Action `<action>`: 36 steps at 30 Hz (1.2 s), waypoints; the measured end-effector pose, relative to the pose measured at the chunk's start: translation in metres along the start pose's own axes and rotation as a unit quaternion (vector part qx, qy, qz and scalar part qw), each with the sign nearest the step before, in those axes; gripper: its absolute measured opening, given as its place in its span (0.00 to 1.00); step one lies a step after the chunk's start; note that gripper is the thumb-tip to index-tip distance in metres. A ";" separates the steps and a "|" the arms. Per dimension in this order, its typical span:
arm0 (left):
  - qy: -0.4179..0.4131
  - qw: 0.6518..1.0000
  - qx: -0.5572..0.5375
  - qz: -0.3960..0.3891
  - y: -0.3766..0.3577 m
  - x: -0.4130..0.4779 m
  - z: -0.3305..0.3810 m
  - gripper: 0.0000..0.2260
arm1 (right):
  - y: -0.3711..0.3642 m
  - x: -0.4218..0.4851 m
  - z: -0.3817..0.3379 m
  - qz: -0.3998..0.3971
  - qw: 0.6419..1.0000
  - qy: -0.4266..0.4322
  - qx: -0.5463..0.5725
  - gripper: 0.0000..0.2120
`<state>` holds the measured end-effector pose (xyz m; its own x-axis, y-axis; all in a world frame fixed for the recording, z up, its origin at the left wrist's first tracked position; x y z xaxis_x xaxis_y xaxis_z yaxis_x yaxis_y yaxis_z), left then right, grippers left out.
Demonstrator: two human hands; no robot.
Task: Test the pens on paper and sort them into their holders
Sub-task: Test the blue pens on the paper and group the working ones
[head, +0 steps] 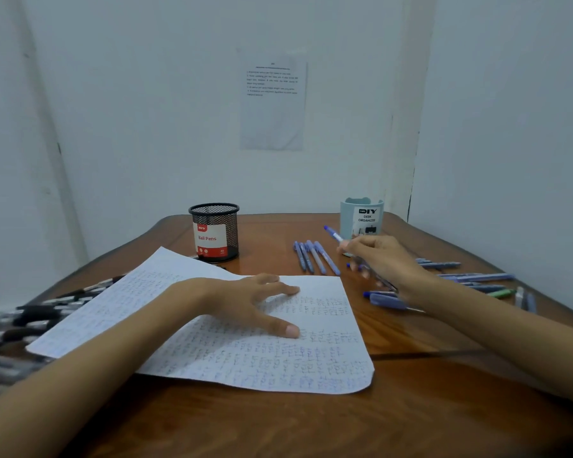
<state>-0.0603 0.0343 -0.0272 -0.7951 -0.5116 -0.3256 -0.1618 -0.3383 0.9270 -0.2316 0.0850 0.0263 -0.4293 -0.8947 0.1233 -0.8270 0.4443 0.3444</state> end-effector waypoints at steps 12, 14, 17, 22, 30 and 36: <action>0.003 1.000 0.019 0.011 0.002 -0.003 0.001 0.34 | -0.042 0.107 -0.015 0.108 0.903 0.049 -0.413 0.18; 0.001 1.000 0.019 0.013 0.003 -0.004 0.001 0.34 | -0.044 0.112 -0.014 0.129 0.888 0.048 -0.439 0.18; 0.002 1.000 0.021 0.015 0.004 -0.004 0.001 0.34 | -0.042 0.116 -0.012 0.140 0.879 0.042 -0.453 0.18; -0.003 1.000 0.026 0.011 0.003 -0.002 0.001 0.34 | -0.033 0.115 -0.004 0.128 0.890 0.034 -0.436 0.18; -0.010 0.999 0.039 0.022 0.002 -0.002 0.003 0.33 | 0.005 0.074 -0.007 0.040 0.889 0.103 -0.445 0.09; -0.013 0.999 0.043 0.027 -0.001 0.000 0.005 0.32 | 0.047 0.050 0.015 -0.017 0.876 0.100 -0.471 0.06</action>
<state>-0.0629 0.0388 -0.0273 -0.8183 -0.5066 -0.2715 -0.1675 -0.2418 0.9558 -0.2975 0.0623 0.0342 -0.2597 -0.9385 0.2274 -0.1314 0.2676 0.9545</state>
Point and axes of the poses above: each hand's wrist, its own x-axis towards the middle knuckle, its own y-axis out of the back of the hand, z = x × y, the point moved 10 cm from there along x, towards the middle knuckle, and after that the axes turned 5 degrees about -y, right-handed, at the moved point
